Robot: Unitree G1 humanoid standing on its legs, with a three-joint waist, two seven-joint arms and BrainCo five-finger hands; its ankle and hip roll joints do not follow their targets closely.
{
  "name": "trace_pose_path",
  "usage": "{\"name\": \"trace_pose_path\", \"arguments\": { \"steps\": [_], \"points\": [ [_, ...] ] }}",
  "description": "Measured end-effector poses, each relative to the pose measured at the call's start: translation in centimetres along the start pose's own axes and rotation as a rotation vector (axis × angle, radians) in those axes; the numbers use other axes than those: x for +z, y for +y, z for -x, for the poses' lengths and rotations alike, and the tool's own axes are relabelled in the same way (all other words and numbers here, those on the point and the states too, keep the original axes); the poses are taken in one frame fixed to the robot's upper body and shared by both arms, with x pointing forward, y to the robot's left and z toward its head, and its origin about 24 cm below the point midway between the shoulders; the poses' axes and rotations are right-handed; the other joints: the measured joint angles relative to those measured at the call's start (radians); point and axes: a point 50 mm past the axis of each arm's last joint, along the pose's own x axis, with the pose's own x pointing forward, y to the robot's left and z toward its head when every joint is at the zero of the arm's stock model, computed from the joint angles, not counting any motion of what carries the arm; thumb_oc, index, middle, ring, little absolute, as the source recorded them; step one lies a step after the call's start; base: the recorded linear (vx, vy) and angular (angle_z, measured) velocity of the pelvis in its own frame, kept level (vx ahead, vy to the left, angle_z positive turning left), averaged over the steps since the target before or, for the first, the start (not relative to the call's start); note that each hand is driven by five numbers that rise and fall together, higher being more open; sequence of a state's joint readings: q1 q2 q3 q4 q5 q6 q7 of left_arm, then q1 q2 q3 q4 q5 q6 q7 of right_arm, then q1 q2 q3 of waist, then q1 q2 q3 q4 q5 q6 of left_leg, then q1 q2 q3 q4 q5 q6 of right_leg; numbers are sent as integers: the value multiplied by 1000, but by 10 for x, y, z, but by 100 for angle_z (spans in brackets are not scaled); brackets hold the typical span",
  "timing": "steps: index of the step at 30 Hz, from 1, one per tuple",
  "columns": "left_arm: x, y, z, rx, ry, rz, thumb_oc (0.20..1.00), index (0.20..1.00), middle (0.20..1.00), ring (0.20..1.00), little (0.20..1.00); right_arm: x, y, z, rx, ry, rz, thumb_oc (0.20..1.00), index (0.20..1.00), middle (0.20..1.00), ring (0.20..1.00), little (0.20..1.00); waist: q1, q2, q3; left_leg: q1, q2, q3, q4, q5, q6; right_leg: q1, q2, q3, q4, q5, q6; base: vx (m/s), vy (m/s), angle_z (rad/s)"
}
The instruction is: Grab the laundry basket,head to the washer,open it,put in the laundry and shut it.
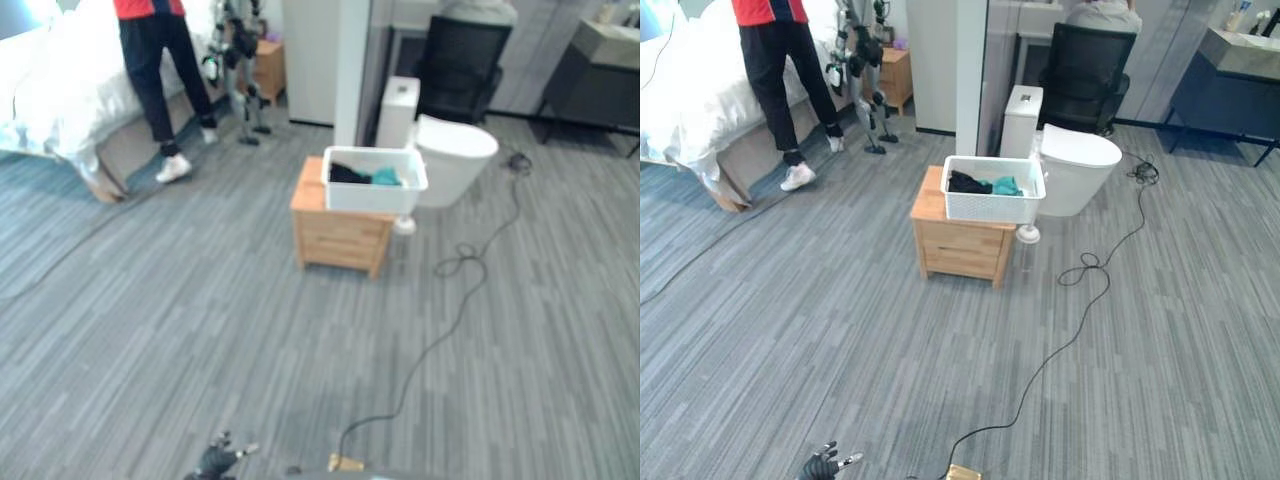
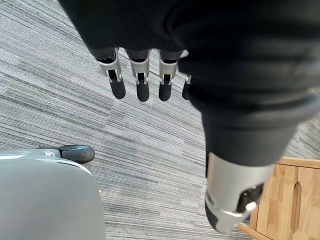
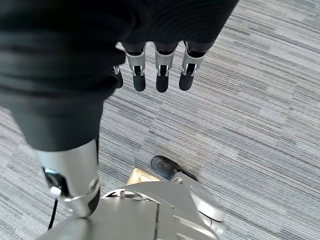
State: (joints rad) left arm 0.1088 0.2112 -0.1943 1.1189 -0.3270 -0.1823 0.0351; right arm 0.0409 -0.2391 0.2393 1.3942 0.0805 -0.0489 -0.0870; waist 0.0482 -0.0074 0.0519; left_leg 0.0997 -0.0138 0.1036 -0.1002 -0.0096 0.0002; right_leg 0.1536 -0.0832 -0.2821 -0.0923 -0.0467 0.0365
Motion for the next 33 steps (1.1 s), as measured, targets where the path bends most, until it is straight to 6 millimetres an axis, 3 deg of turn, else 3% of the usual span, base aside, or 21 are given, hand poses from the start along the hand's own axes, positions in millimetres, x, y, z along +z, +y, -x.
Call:
{"name": "trace_pose_path", "arguments": {
  "steps": [5,9,11,13,15,16,18,20,21,22,24,26,28,29,30,31,32,33],
  "points": [
    [1,0,0,0,-4,3,1000,1000,1000,1000,1000,1,-2,0,-4,-3,0,1000,1000,1000,1000,1000,0,1,16,-16,-1,7,0,0,1,-21,0,11,0,3,2,33,62,-8],
    [2,2,0,7,-6,9,1000,1000,1000,1000,1000,15,-6,-2,-9,-34,-37,1000,1000,1000,1000,1000,4,-5,42,-34,-4,48,1,-6,8,-60,-2,50,5,15,7,48,111,-31],
    [11,6,-3,18,-26,8,1000,1000,1000,1000,1000,27,-21,-3,-49,-65,-140,1000,1000,1000,1000,1000,8,-8,62,-48,-11,79,1,-19,21,-93,-1,76,36,28,22,32,165,-48],
    [21,6,-6,10,-50,-6,1000,1000,1000,1000,1000,42,-44,-2,-103,-129,-209,1000,1000,1000,1000,1000,-3,37,93,-57,25,83,3,-9,30,-194,2,63,210,10,30,36,98,-23],
    [31,11,-8,18,-78,-19,1000,1000,1000,1000,1000,42,-55,-1,-126,-138,-225,1000,1000,1000,1000,1000,-10,37,113,-41,25,87,4,-18,44,-249,-17,51,355,-16,47,142,55,-7],
    [39,16,-9,25,-103,-29,1000,1000,1000,1000,1000,41,-59,0,-135,-140,-236,1000,1000,1000,1000,1000,-20,32,134,-35,24,78,18,-35,54,-324,-47,44,516,-38,55,156,10,9],
    [47,27,-9,50,-119,-44,1000,1000,1000,1000,1000,33,-54,-1,-124,-111,-249,1000,1000,1000,1000,1000,-46,12,151,-24,7,49,27,-55,54,-421,-108,57,660,-52,71,318,-68,37],
    [47,29,-9,57,-114,-49,1000,1000,1000,1000,1000,22,-51,-1,-116,-86,-255,1000,1000,1000,1000,1000,-51,1,151,-5,-3,41,13,-59,52,-457,-129,82,592,-40,90,347,-116,18],
    [43,29,-10,58,-99,-46,1000,1000,1000,1000,1000,20,-50,-1,-114,-81,-260,1000,1000,1000,1000,1000,-61,3,150,2,-2,34,7,-62,49,-454,-131,94,495,-31,96,426,-163,17],
    [42,28,-10,61,-90,-35,1000,1000,1000,1000,1000,11,-47,0,-107,-57,-270,1000,1000,1000,1000,1000,-77,3,152,13,-4,22,3,-69,40,-455,-136,104,378,-4,110,431,-161,26],
    [37,28,-10,74,-64,-8,1000,1000,1000,1000,1000,11,-38,-1,-83,-56,-302,1000,1000,1000,1000,1000,-103,3,152,27,-7,1,3,-88,36,-457,-140,153,131,70,136,308,-95,33],
    [34,25,-10,73,-54,7,1000,1000,1000,1000,1000,-2,-23,0,-45,-11,-313,1000,1000,1000,1000,1000,-121,13,156,98,6,-6,1,-131,19,-475,-136,155,23,157,118,546,-232,20],
    [17,20,-7,66,-8,21,1000,1000,1000,1000,1000,-17,-8,2,-7,39,-325,1000,1000,1000,1000,1000,-142,1,123,181,37,-24,0,-223,-22,-487,-111,123,43,175,127,679,-395,37],
    [9,15,-5,59,16,27,1000,1000,1000,1000,1000,-23,-5,3,0,57,-347,1000,1000,1000,1000,1000,-162,19,100,208,85,-48,-4,-258,-42,-483,-86,96,112,213,99,464,-311,91],
    [3,4,-4,29,37,20,1000,1000,1000,1000,1000,-33,-6,5,-6,80,-354,1000,1000,1000,1000,1000,-183,79,87,236,158,-80,7,-270,-47,-482,-36,61,198,219,83,516,-447,91],
    [1,-1,-5,11,48,-6,1000,1000,1000,1000,1000,-19,-6,2,3,47,-360,1000,1000,1000,1000,1000,-173,88,86,219,208,-91,118,-228,-87,-469,5,60,282,137,-6,402,-453,40],
    [5,0,-6,20,43,-2,1000,1000,1000,1000,1000,5,-8,0,9,-34,-364,1000,1000,1000,1000,1000,-161,40,83,129,201,-114,352,-152,-133,-427,20,69,283,98,-45,632,-810,-12],
    [-2,3,-4,32,67,-1,1000,1000,1000,1000,1000,14,-7,-1,14,-65,-367,1000,1000,1000,1000,1000,-145,2,61,34,206,-147,562,-4,-155,-361,37,77,236,77,-67,507,-720,-17]
  ]
}}
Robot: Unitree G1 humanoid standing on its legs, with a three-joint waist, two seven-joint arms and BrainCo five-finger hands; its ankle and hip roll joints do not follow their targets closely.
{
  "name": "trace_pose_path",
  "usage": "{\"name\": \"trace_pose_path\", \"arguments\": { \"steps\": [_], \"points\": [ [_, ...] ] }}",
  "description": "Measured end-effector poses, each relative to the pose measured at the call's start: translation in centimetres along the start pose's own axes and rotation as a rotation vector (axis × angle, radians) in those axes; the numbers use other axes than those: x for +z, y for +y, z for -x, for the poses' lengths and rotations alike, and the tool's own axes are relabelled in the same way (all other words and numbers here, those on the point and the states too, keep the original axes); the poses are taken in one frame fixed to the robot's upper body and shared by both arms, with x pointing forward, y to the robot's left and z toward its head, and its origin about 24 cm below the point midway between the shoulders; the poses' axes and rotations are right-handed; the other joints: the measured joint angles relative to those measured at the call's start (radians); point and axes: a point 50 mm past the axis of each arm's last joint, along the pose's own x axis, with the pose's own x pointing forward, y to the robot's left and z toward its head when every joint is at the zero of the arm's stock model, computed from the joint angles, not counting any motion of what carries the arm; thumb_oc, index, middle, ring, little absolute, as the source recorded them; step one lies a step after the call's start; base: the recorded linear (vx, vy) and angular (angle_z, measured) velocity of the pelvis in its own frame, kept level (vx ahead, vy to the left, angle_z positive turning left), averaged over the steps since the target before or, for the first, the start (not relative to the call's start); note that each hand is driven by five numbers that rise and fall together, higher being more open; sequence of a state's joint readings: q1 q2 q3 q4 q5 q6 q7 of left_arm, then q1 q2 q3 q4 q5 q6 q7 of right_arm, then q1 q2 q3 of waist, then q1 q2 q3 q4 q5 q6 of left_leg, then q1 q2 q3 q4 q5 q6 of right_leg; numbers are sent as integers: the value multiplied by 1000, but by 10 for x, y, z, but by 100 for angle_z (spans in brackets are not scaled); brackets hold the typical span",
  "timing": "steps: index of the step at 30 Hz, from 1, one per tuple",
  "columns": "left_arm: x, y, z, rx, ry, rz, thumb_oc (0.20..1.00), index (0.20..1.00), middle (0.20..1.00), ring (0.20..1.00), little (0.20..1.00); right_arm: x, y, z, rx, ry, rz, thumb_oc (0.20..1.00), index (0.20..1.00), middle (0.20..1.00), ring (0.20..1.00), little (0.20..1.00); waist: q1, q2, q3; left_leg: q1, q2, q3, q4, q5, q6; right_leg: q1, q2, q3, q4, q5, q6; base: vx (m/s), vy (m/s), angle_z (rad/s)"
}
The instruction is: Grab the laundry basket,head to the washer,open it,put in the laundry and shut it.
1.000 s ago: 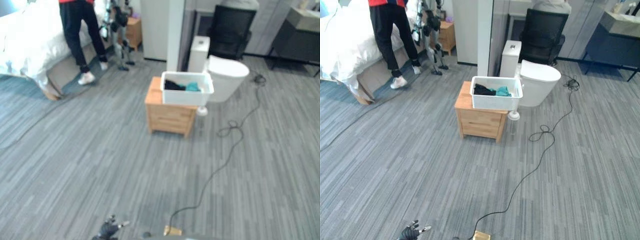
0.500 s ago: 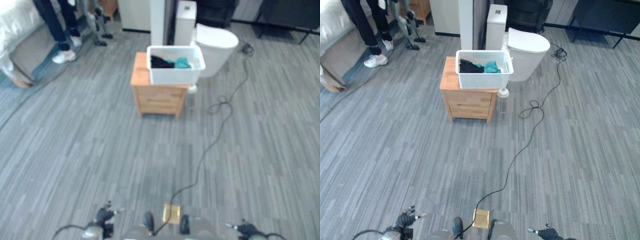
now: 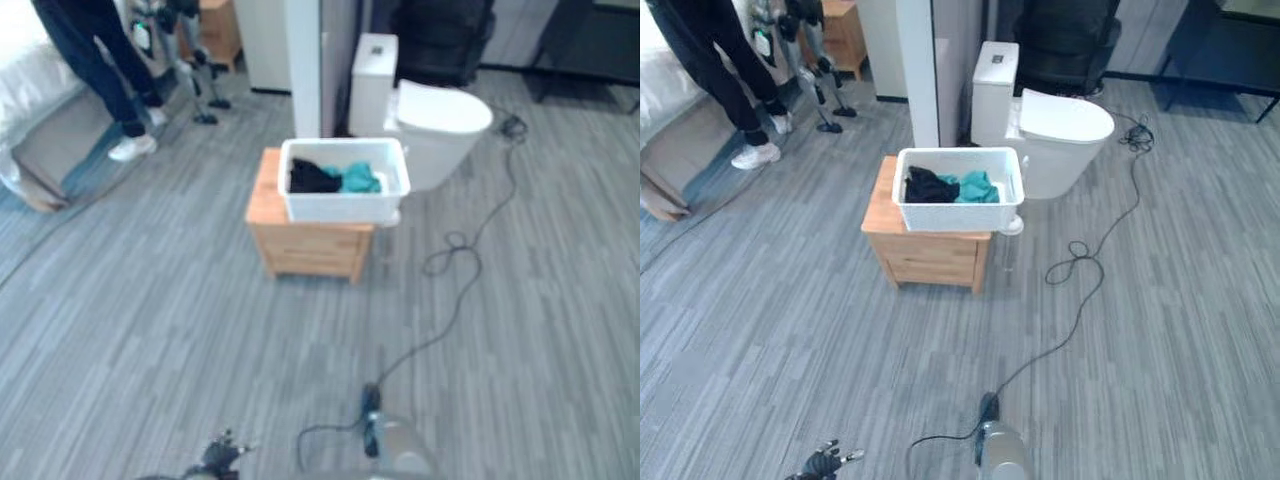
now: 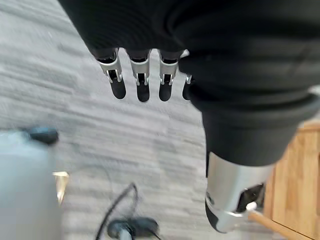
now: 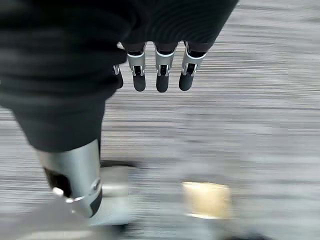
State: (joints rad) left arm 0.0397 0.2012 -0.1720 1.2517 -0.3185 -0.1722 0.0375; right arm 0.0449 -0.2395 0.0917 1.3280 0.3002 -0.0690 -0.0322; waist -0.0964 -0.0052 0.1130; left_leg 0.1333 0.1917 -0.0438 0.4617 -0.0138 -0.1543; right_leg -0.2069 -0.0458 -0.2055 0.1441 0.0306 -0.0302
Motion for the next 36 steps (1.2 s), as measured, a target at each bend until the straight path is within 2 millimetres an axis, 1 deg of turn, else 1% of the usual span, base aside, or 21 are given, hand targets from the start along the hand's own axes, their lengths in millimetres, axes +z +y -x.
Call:
{"name": "trace_pose_path", "arguments": {
  "steps": [1,2,4,5,6,8,10,11,13,14,15,16,17,19,21,22,24,27,29,32,36],
  "points": [
    [-1,1,0,1,-6,-1,1000,1000,1000,1000,1000,1,0,0,5,-10,2,1000,1000,1000,1000,1000,0,-8,-13,-88,9,-6,155,119,8,42,15,-1,-32,-14,-15,518,-700,6],
    [21,7,-3,20,-82,68,1000,1000,1000,1000,1000,2,-2,0,-1,-14,-14,1000,1000,1000,1000,1000,28,-25,-11,-318,61,9,558,510,174,102,55,-9,-83,-41,-60,326,-393,-32],
    [34,29,-3,79,-130,130,1000,1000,1000,1000,1000,22,4,-2,0,-61,-20,1000,1000,1000,1000,1000,89,-88,15,-461,45,60,743,290,131,183,56,38,-86,-74,-102,368,-203,-54],
    [40,36,-3,95,-142,120,1000,1000,1000,1000,1000,32,5,-2,2,-96,-35,1000,1000,1000,1000,1000,81,-114,17,-539,43,78,778,227,165,218,45,41,-104,-97,-132,538,-17,0],
    [51,45,-2,104,-191,110,1000,1000,1000,1000,1000,46,3,-2,-5,-153,-70,1000,1000,1000,1000,1000,90,-144,33,-623,21,139,665,128,163,275,24,51,-137,-116,-99,543,60,5],
    [57,44,1,89,-237,121,1000,1000,1000,1000,1000,73,-14,3,-40,-272,-80,1000,1000,1000,1000,1000,97,-124,58,-644,5,195,340,65,113,360,25,50,-185,-131,-64,366,70,-20],
    [51,32,2,61,-230,144,1000,1000,1000,1000,1000,105,-44,12,-110,-410,-75,1000,1000,1000,1000,1000,109,-44,68,-642,-19,225,4,72,109,440,49,59,-225,-161,-28,445,144,-58],
    [43,31,3,62,-207,154,1000,1000,1000,1000,1000,119,-52,18,-135,-458,-71,1000,1000,1000,1000,1000,122,-28,66,-596,-82,222,-207,83,114,494,31,75,-229,-183,9,577,183,-77],
    [40,32,3,68,-200,167,1000,1000,1000,1000,1000,124,-55,19,-150,-475,-66,1000,1000,1000,1000,1000,124,-27,65,-539,-130,212,-324,78,122,544,19,80,-228,-196,32,358,114,-70],
    [37,33,3,71,-192,173,1000,1000,1000,1000,1000,123,-54,19,-152,-472,-66,1000,1000,1000,1000,1000,130,-22,62,-514,-133,230,-314,56,151,575,25,89,-228,-197,40,392,185,-77],
    [33,39,5,86,-179,163,1000,1000,1000,1000,1000,111,-48,16,-141,-440,-71,1000,1000,1000,1000,1000,136,-32,43,-457,-141,222,-314,124,228,625,31,93,-203,-205,62,559,319,-71],
    [41,51,5,109,-199,141,1000,1000,1000,1000,1000,80,-31,9,-108,-340,-88,1000,1000,1000,1000,1000,144,-123,-3,-377,-190,237,-380,148,230,578,-43,84,-61,-228,78,406,264,-46],
    [51,48,3,99,-223,141,1000,1000,1000,1000,1000,71,-30,8,-108,-317,-87,1000,1000,1000,1000,1000,143,-127,-3,-336,-203,234,-419,150,225,555,-33,90,-36,-233,99,251,229,-14],
    [61,42,1,70,-245,108,1000,1000,1000,1000,1000,65,-30,8,-105,-299,-82,1000,1000,1000,1000,1000,132,-117,3,-282,-214,206,-454,138,223,408,-42,93,291,-175,137,126,99,14],
    [79,34,-1,35,-289,59,1000,1000,1000,1000,1000,69,-25,8,-85,-311,-74,1000,1000,1000,1000,1000,115,-75,31,-223,-223,169,-496,117,236,236,-15,131,535,-220,144,202,-31,32],
    [84,29,-1,21,-303,56,1000,1000,1000,1000,1000,70,-23,6,-75,-304,-66,1000,1000,1000,1000,1000,112,-36,62,-163,-222,166,-524,109,224,151,-46,75,479,-283,120,245,-111,22],
    [80,27,-2,22,-287,62,1000,1000,1000,1000,1000,71,-17,4,-59,-281,-43,1000,1000,1000,1000,1000,109,-5,69,-133,-228,165,-528,82,208,94,-106,17,240,-261,121,241,-121,16],
    [77,30,-4,45,-262,82,1000,1000,1000,1000,1000,54,-7,-1,-38,-191,-40,1000,1000,1000,1000,1000,102,2,71,-105,-255,120,-528,35,206,40,-184,25,-123,-65,168,146,-83,48],
    [70,39,-3,71,-242,82,1000,1000,1000,1000,1000,38,1,-2,-20,-129,-49,1000,1000,1000,1000,1000,114,-19,71,-67,-253,103,-526,16,209,49,-194,45,-155,35,158,173,-86,48],
    [37,58,4,118,-162,48,1000,1000,1000,1000,1000,7,-3,0,-29,-27,-60,1000,1000,1000,1000,1000,129,-101,8,15,-248,59,-526,-45,156,207,-187,-3,-220,118,159,203,-129,35],
    [29,39,7,61,-177,77,1000,1000,1000,1000,1000,20,-42,2,-124,-75,-79,1000,1000,1000,1000,1000,138,-58,-11,-2,-169,69,-484,-68,121,230,-113,-38,-232,93,119,78,-72,23]
  ]
}}
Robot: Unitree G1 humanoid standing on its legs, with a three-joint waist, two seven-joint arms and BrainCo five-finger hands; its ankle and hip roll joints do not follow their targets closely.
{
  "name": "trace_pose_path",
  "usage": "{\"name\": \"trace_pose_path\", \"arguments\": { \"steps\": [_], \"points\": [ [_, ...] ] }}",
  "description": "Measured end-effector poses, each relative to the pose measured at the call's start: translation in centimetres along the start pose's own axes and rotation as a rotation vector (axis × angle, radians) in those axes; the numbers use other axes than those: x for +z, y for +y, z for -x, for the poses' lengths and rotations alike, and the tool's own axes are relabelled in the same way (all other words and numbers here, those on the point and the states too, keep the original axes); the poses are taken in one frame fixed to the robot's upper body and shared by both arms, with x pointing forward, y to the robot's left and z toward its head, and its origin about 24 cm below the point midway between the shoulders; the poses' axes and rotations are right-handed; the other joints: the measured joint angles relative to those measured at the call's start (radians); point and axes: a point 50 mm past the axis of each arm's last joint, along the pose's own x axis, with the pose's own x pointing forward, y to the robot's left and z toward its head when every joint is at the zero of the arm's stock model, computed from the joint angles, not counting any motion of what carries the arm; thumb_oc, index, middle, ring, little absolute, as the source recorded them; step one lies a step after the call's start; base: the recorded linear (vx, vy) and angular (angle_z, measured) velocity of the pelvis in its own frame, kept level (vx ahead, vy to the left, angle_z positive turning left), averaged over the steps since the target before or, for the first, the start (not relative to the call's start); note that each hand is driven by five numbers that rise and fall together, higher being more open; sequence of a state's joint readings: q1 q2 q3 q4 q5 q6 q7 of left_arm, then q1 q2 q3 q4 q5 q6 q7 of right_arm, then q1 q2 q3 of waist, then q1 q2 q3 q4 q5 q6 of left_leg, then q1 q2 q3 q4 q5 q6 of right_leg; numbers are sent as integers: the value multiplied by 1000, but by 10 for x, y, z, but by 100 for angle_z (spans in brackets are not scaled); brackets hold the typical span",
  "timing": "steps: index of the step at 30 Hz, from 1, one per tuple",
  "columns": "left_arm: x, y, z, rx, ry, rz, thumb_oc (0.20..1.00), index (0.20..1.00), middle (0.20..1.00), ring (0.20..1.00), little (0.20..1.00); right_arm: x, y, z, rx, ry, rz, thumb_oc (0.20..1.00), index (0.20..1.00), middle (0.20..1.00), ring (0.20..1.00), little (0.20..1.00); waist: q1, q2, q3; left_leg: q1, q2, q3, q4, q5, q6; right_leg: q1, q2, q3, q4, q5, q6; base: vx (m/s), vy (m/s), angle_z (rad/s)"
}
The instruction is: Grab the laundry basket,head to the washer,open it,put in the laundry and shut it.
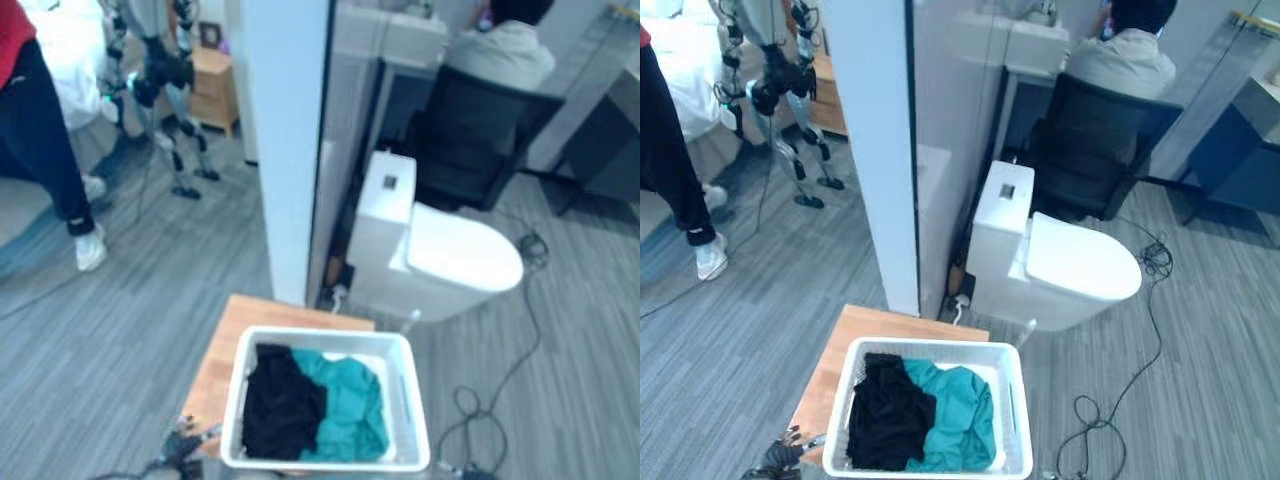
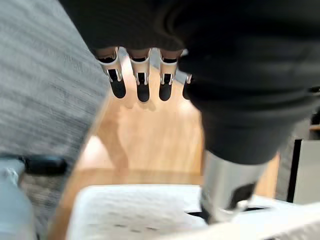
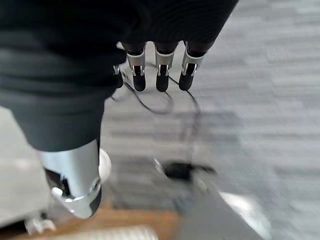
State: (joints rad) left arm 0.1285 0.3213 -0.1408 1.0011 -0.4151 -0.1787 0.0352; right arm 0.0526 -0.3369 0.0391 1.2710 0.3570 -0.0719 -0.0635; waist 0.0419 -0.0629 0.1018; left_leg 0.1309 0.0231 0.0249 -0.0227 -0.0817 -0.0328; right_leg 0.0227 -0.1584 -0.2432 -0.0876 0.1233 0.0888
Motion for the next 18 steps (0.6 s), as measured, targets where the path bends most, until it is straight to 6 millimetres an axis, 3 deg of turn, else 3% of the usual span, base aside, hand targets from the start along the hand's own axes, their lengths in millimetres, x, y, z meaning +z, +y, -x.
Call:
{"name": "trace_pose_path", "arguments": {
  "steps": [2,3,8,10,12,18],
  "points": [
    [10,-2,2,-16,-53,28,1000,1000,1000,1000,1000,12,-8,-1,-19,-44,-38,1000,1000,1000,1000,1000,-5,10,-1,-10,9,2,7,2,-3,1,7,-3,0,-4,-6,76,-51,21],
    [26,-6,4,-56,-131,53,1000,1000,1000,1000,1000,26,-16,-1,-43,-96,-78,1000,1000,1000,1000,1000,-3,24,6,-5,18,10,-3,2,-3,8,18,-1,0,-7,-10,53,-28,11],
    [63,8,21,-67,-336,140,1000,1000,1000,1000,1000,66,-30,16,-65,-351,-157,1000,1000,1000,1000,1000,-3,46,-2,30,29,26,-62,-2,-7,14,30,14,-7,-23,-12,48,-7,-3],
    [72,17,34,-56,-397,175,1000,1000,1000,1000,1000,68,-35,30,-72,-415,-175,1000,1000,1000,1000,1000,-5,48,0,35,32,26,-71,-3,-5,11,32,15,-7,-29,-8,34,-3,-2],
    [73,35,46,-16,-435,188,1000,1000,1000,1000,1000,58,-44,39,-99,-426,-170,1000,1000,1000,1000,1000,-5,49,-2,38,37,26,-73,-3,-5,13,37,15,-7,-34,-7,49,-5,-2],
    [73,47,59,1,-452,179,1000,1000,1000,1000,1000,55,-36,43,-54,-418,-134,1000,1000,1000,1000,1000,-3,62,6,41,39,46,-76,0,-10,5,39,22,-7,-35,-7,15,9,-8]
  ]
}}
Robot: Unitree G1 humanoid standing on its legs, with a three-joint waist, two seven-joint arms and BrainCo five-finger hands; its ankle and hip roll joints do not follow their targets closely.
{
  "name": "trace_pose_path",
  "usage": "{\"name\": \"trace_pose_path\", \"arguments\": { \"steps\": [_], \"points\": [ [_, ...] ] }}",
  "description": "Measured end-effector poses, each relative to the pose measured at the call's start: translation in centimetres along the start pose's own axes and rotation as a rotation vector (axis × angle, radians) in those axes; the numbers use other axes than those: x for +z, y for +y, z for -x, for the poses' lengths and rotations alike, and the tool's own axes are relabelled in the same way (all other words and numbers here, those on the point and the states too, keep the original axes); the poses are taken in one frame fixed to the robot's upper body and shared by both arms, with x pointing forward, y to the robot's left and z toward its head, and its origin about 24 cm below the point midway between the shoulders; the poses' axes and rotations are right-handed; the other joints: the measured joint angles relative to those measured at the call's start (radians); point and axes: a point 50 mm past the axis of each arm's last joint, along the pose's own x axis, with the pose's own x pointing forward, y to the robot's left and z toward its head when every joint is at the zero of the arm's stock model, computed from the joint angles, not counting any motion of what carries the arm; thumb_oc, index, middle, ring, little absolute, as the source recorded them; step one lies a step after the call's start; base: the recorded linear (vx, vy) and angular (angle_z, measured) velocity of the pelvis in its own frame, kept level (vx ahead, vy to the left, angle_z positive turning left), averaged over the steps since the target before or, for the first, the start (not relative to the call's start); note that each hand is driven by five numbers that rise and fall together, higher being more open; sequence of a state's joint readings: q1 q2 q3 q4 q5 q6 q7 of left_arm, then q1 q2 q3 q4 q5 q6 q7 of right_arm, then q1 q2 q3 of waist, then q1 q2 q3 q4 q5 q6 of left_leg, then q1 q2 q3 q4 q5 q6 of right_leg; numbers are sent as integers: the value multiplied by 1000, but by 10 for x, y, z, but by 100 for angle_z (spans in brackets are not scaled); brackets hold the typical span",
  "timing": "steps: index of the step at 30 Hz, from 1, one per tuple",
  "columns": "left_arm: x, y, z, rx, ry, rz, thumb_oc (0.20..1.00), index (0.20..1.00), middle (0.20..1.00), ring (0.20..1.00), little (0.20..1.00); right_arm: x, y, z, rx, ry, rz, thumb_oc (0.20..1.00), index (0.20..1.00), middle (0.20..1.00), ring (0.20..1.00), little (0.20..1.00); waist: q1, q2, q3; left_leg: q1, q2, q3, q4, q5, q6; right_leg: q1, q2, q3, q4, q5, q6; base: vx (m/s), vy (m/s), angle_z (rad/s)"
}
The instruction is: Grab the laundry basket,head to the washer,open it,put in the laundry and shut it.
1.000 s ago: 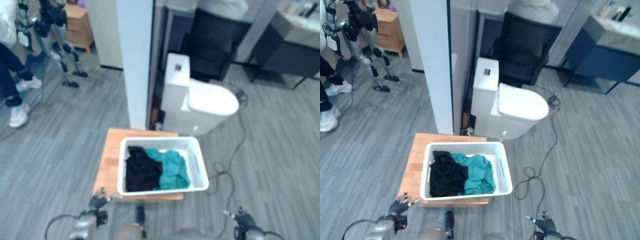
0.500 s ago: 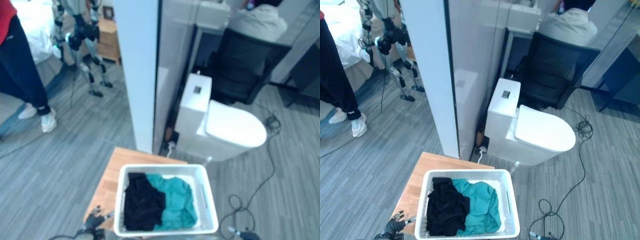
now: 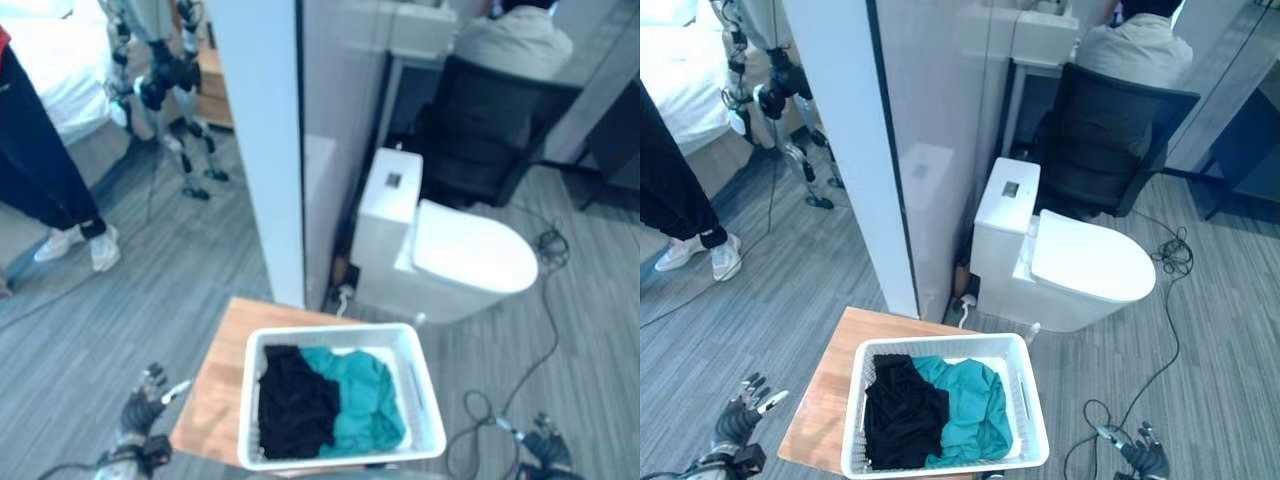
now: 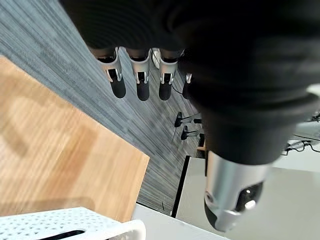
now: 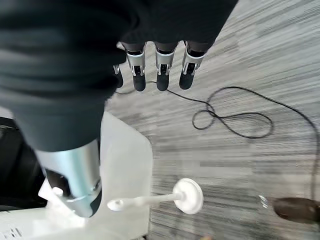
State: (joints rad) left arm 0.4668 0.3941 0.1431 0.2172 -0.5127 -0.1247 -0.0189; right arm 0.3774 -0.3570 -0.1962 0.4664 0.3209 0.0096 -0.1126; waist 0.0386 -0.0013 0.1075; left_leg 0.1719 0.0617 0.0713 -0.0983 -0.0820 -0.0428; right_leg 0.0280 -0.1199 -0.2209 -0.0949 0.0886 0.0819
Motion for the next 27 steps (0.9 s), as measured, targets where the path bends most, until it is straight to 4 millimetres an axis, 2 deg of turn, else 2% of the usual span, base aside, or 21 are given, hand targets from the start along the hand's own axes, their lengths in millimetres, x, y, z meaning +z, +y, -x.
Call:
{"name": "trace_pose_path", "arguments": {
  "steps": [1,2,4,7,8,9,12,13,17,19,22,24,27],
  "points": [
    [3,1,1,-11,-3,-14,1000,1000,1000,1000,1000,3,5,-1,23,-9,4,1000,1000,1000,1000,1000,0,2,0,-3,0,1,0,0,0,-6,0,4,0,1,0,-35,30,-12],
    [16,2,-4,-37,-33,-54,1000,1000,1000,1000,1000,15,18,-4,81,-45,14,1000,1000,1000,1000,1000,0,14,7,-20,-2,3,1,1,-1,-26,0,8,0,8,3,-71,27,-9],
    [33,5,-9,-65,-70,-114,1000,1000,1000,1000,1000,28,31,-6,146,-86,34,1000,1000,1000,1000,1000,-1,7,15,-37,-2,3,9,2,-3,-44,0,9,0,17,-2,-102,18,-2],
    [57,-1,-24,-106,-127,-173,1000,1000,1000,1000,1000,53,45,-16,207,-150,69,1000,1000,1000,1000,1000,2,23,39,-83,-7,0,35,2,-3,-72,-5,6,0,30,-2,-165,11,7],
    [73,-10,-31,-140,-177,-206,1000,1000,1000,1000,1000,77,51,-22,233,-210,107,1000,1000,1000,1000,1000,4,30,68,-119,-10,-3,51,3,-4,-98,-10,6,1,38,-5,-196,4,6],
    [83,-17,-35,-162,-211,-218,1000,1000,1000,1000,1000,92,54,-25,238,-250,110,1000,1000,1000,1000,1000,5,31,86,-135,-11,-4,57,5,-7,-111,-11,5,3,45,-9,-140,6,11],
    [102,-41,-47,-245,-259,-249,1000,1000,1000,1000,1000,129,65,-30,250,-344,124,1000,1000,1000,1000,1000,7,36,139,-194,-9,-25,97,9,-16,-138,-11,-9,7,56,-20,-204,1,14],
    [107,-47,-48,-280,-267,-291,1000,1000,1000,1000,1000,135,66,-30,255,-360,161,1000,1000,1000,1000,1000,4,31,149,-217,-9,-29,114,9,-16,-154,-11,-13,7,58,-23,-188,1,19],
    [148,-68,-54,-355,-374,-374,1000,1000,1000,1000,1000,187,77,-32,240,-484,177,1000,1000,1000,1000,1000,12,16,245,-351,-10,-45,179,15,-24,-247,-13,-26,8,96,-46,-142,6,12],
    [163,-75,-58,-363,-410,-396,1000,1000,1000,1000,1000,204,83,-30,238,-524,192,1000,1000,1000,1000,1000,13,15,294,-387,-11,-53,204,15,-24,-268,-13,-31,8,106,-52,-79,-1,13],
    [164,-75,-60,-359,-374,-444,1000,1000,1000,1000,1000,210,86,-29,230,-542,213,1000,1000,1000,1000,1000,16,17,335,-404,-9,-60,212,17,-27,-276,-10,-37,8,107,-55,-57,-12,9],
    [160,-71,-60,-350,-341,-460,1000,1000,1000,1000,1000,210,85,-29,228,-540,222,1000,1000,1000,1000,1000,16,15,337,-405,-7,-60,212,17,-27,-277,-9,-37,8,107,-55,-62,-28,1],
    [165,-62,-55,-333,-326,-525,1000,1000,1000,1000,1000,209,85,-24,228,-554,191,1000,1000,1000,1000,1000,17,3,342,-442,-7,-65,222,18,-29,-307,-8,-40,8,109,-57,-24,-21,2]
  ]
}}
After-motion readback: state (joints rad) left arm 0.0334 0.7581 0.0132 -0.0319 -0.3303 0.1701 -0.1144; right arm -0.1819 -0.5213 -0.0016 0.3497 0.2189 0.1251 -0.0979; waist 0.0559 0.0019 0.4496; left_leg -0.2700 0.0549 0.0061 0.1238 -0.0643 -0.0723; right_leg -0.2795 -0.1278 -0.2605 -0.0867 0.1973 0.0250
